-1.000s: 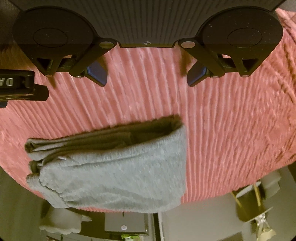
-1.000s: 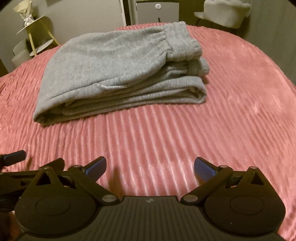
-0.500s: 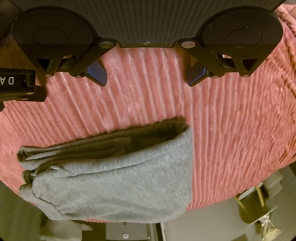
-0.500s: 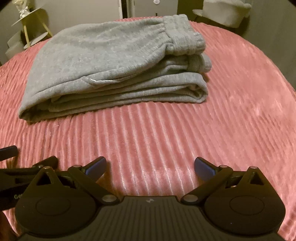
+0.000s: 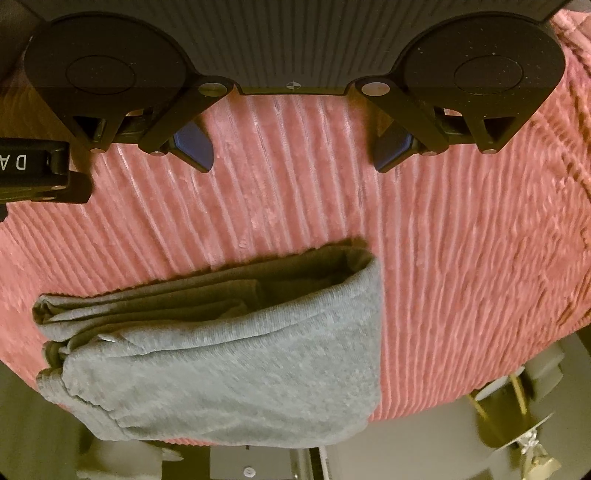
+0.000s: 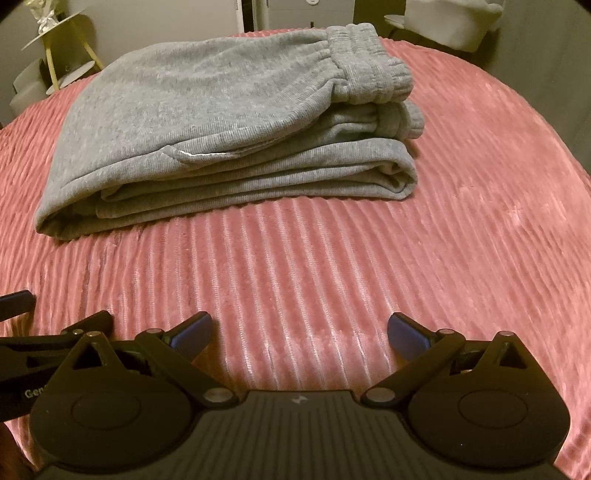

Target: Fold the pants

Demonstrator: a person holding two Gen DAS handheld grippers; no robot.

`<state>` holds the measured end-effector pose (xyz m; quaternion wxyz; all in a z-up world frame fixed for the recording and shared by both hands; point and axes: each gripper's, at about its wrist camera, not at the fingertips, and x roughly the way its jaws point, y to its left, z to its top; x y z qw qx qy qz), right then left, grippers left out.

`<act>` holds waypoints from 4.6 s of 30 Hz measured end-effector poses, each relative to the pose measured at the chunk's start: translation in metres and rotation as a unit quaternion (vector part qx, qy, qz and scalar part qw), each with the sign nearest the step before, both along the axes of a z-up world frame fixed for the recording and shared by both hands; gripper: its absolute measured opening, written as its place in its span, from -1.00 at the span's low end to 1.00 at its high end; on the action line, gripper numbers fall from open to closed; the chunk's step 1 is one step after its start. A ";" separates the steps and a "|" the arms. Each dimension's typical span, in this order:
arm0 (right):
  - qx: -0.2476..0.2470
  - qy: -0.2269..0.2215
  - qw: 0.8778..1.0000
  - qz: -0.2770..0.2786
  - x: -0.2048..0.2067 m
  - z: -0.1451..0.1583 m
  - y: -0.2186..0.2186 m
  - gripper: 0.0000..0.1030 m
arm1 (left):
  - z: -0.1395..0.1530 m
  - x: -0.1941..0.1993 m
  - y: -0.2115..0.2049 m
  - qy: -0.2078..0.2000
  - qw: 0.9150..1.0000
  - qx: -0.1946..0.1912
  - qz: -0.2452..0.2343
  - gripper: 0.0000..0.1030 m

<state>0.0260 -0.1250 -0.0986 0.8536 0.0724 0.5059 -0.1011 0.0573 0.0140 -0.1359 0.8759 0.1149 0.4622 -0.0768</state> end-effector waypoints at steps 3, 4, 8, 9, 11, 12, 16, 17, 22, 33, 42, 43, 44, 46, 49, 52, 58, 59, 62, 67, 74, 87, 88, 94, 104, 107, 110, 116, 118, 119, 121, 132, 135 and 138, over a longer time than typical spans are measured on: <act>-0.001 -0.001 1.000 0.000 0.000 0.000 0.000 0.96 | 0.001 -0.001 0.001 -0.001 1.000 0.000 0.000 0.88; 0.000 -0.002 1.000 0.000 0.000 0.000 0.000 0.96 | 0.001 -0.001 0.002 -0.001 1.000 -0.001 0.001 0.88; 0.002 -0.006 1.000 -0.001 -0.001 0.001 -0.001 0.96 | 0.001 0.001 0.001 0.000 1.000 -0.001 0.002 0.88; 0.002 -0.006 1.000 -0.001 -0.001 0.001 -0.002 0.96 | 0.001 0.001 0.001 0.000 1.000 0.000 0.002 0.88; 0.003 -0.004 1.000 -0.001 -0.001 0.001 -0.001 0.96 | 0.001 0.001 0.000 -0.001 1.000 0.001 0.001 0.88; 0.002 -0.003 1.000 -0.001 -0.001 0.001 -0.002 0.96 | 0.001 0.001 0.000 -0.001 1.000 0.002 0.000 0.88; -0.001 -0.010 1.000 -0.001 -0.002 0.003 -0.001 0.96 | 0.002 0.001 0.001 -0.004 1.000 -0.001 0.002 0.88; -0.001 -0.010 1.000 0.001 -0.002 0.003 -0.001 0.96 | 0.002 0.001 0.001 -0.003 1.000 -0.001 0.002 0.88; -0.005 -0.006 1.000 0.006 -0.002 0.002 0.002 0.96 | 0.002 0.000 0.001 -0.002 1.000 0.002 -0.001 0.88; -0.003 -0.005 1.000 0.005 -0.002 0.002 0.002 0.96 | 0.002 0.000 0.002 -0.003 1.000 0.002 -0.001 0.88; -0.003 -0.004 1.000 0.005 -0.002 0.001 0.002 0.96 | 0.001 -0.002 0.000 -0.005 1.000 0.007 -0.006 0.88; -0.003 -0.004 1.000 0.005 -0.002 0.001 0.002 0.96 | 0.001 -0.002 0.000 -0.005 1.000 0.007 -0.006 0.88; -0.003 -0.004 1.000 0.005 -0.002 0.001 0.002 0.96 | 0.001 -0.002 0.000 -0.004 1.000 0.007 -0.006 0.88; -0.003 -0.004 1.000 0.005 -0.002 0.001 0.003 0.96 | 0.001 -0.001 0.000 -0.004 1.000 0.006 -0.005 0.88; -0.003 -0.004 1.000 0.005 -0.002 0.001 0.003 0.96 | 0.001 -0.001 0.000 -0.004 1.000 0.007 -0.006 0.88; -0.002 -0.004 1.000 0.004 -0.002 0.001 0.003 0.96 | 0.001 -0.001 0.000 -0.004 1.000 0.007 -0.006 0.88; -0.002 -0.002 1.000 0.005 -0.002 0.000 0.003 0.96 | 0.001 -0.001 0.000 -0.002 1.000 0.006 -0.006 0.88; -0.002 -0.002 1.000 0.005 -0.002 0.000 0.003 0.96 | 0.001 -0.001 0.000 -0.002 1.000 0.007 -0.006 0.88; -0.002 -0.002 1.000 0.005 -0.002 0.000 0.003 0.96 | 0.001 0.000 0.000 -0.003 1.000 0.006 -0.006 0.88; -0.002 -0.002 1.000 0.005 -0.002 0.000 0.003 0.96 | 0.001 0.000 0.000 -0.002 1.000 0.007 -0.005 0.88; -0.001 -0.001 1.000 0.005 -0.002 0.000 0.003 0.96 | 0.001 -0.001 0.001 -0.003 1.000 0.007 -0.005 0.88; 0.000 0.001 1.000 0.005 -0.001 -0.001 0.002 0.96 | 0.001 0.000 0.002 -0.003 1.000 0.008 -0.005 0.88; 0.000 0.001 1.000 0.005 -0.001 -0.001 0.003 0.96 | 0.001 0.000 0.002 -0.002 1.000 0.008 -0.005 0.88; 0.000 0.001 1.000 0.005 -0.001 -0.001 0.003 0.96 | 0.001 -0.001 0.002 -0.002 1.000 0.009 -0.003 0.88; 0.001 0.002 1.000 0.005 -0.001 -0.001 0.002 0.96 | 0.002 0.000 0.003 -0.001 1.000 0.010 -0.001 0.88; 0.001 0.002 1.000 0.005 -0.002 -0.001 0.003 0.96 | 0.002 0.000 0.002 -0.001 1.000 0.011 -0.001 0.88; 0.001 0.002 1.000 0.005 -0.001 -0.001 0.002 0.96 | 0.002 0.000 0.003 -0.001 1.000 0.011 0.000 0.88; 0.001 0.003 1.000 0.005 -0.002 -0.001 0.002 0.96 | 0.003 -0.001 0.003 -0.001 1.000 0.013 0.001 0.88; 0.001 0.003 1.000 0.005 -0.002 -0.001 0.002 0.96 | 0.002 -0.001 0.003 -0.001 1.000 0.013 0.001 0.88; 0.001 0.003 1.000 0.005 -0.002 -0.001 0.002 0.96 | 0.002 -0.001 0.003 -0.001 1.000 0.013 0.001 0.88; 0.001 0.003 1.000 0.005 -0.002 -0.001 0.002 0.96 | 0.002 -0.001 0.003 -0.001 1.000 0.013 0.001 0.88; 0.001 0.003 1.000 0.005 -0.002 -0.001 0.002 0.96 | 0.003 -0.001 0.004 -0.001 1.000 0.016 0.003 0.88; 0.001 0.004 1.000 0.006 -0.003 -0.001 0.002 0.96 | 0.004 -0.002 0.004 -0.001 1.000 0.016 0.003 0.88; 0.001 0.005 1.000 0.006 -0.004 -0.002 0.004 0.96 | 0.004 -0.001 0.004 -0.001 1.000 0.016 0.003 0.88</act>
